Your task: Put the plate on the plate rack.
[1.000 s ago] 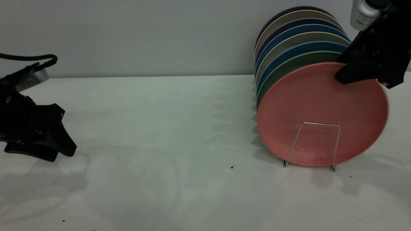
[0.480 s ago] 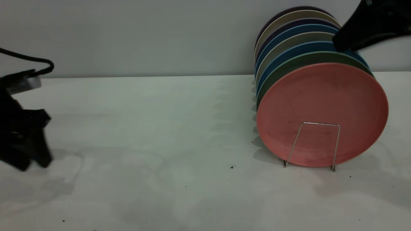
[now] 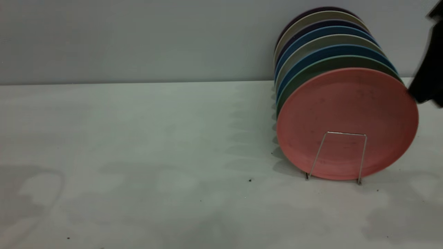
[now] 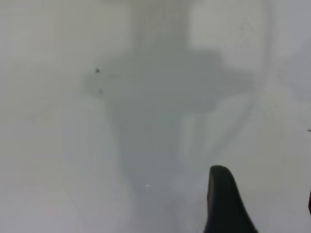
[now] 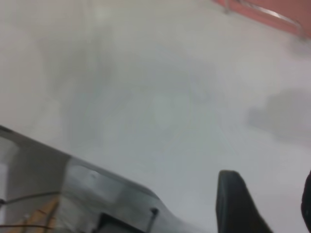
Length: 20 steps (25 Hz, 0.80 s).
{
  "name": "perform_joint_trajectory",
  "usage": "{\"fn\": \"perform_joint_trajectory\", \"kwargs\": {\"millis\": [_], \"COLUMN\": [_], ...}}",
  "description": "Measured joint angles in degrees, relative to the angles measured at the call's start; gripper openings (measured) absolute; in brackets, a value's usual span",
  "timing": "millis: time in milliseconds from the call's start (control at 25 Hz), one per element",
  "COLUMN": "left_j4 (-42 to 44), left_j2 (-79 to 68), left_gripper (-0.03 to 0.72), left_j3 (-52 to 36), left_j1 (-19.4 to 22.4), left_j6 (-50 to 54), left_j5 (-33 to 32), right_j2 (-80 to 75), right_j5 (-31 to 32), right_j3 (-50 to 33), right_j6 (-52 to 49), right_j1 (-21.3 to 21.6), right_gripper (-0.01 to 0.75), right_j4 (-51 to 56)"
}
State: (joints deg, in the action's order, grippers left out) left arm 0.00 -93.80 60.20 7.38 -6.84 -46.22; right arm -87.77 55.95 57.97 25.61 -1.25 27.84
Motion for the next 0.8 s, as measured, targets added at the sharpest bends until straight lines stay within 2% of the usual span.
{"fn": "perform_joint_trajectory", "kwargs": {"millis": [240,480,800], "left_j4": [-1.64,-3.95,-5.4], "left_j2": [16.43,33.72,52.55], "left_gripper": [0.445,0.445,0.445], "left_j3": [-9.02,-17.85,-22.97], "left_j1": [0.0,0.0,0.0], "left_j6": [0.05,0.09,0.65], "left_j5": [-1.44,-3.72,-10.16], "right_j2": [14.33,29.27,46.93], "right_j5": [7.49,13.8,13.94], "right_j3": [0.0,-0.94,-15.05], "right_j6": [-8.28,-10.34,-10.45], "right_j1": [0.0,0.0,0.0], "right_gripper": [0.35,0.35,0.35], "right_j4": [-10.92,-13.45,-13.75]}}
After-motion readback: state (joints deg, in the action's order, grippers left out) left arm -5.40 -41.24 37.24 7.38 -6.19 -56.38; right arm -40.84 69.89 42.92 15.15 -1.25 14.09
